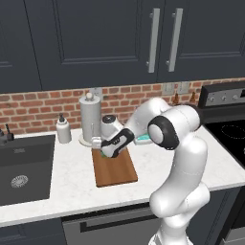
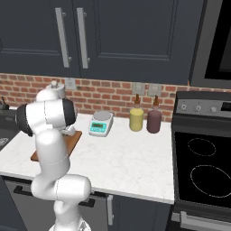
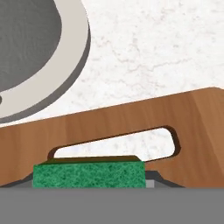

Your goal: Pick up the sponge from the counter and clean the cutting board by briefly scrubbing or pressing down on the cutting board. Once finished, release the sponge.

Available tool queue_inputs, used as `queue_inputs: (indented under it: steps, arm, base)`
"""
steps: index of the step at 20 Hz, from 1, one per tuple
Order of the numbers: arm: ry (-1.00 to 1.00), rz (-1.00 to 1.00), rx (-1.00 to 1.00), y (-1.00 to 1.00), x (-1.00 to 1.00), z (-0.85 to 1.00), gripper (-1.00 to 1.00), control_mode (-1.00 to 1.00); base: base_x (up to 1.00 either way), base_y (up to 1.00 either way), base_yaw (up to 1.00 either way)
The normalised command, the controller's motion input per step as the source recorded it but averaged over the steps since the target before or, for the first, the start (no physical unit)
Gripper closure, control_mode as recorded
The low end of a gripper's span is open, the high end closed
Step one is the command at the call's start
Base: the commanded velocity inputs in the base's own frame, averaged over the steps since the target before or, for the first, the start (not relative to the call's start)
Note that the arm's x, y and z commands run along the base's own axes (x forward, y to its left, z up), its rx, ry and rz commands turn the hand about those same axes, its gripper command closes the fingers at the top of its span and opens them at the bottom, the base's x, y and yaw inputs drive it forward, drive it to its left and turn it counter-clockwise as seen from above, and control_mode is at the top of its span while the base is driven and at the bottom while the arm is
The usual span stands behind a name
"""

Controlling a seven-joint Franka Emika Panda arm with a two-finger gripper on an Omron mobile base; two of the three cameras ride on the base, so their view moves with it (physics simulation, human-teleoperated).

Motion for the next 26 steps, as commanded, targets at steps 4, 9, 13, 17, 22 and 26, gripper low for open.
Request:
queue_inputs:
  steps: [4,9,13,17,22,26]
  arm:
    - [-0.04,0.00,0.00,-0.04,-1.00,-0.64,1.00,-1.00]
    - [-0.01,0.00,0.00,-0.07,-1.00,-0.62,1.00,-1.00]
    - [0.00,0.00,0.00,-0.21,-0.97,-0.79,1.00,-1.00]
    - [0.00,0.00,0.00,-0.33,-1.00,-0.83,1.00,-1.00]
    - [0.00,0.00,0.00,-0.32,-1.00,-0.76,1.00,-1.00]
    - [0.00,0.00,0.00,-0.46,-1.00,-0.84,1.00,-1.00]
  base:
    - [0.00,0.00,0.00]
    - [0.00,0.00,0.00]
    - [0.00,0.00,0.00]
    - [0.00,0.00,0.00]
    - [0.00,0.00,0.00]
    - [0.00,0.00,0.00]
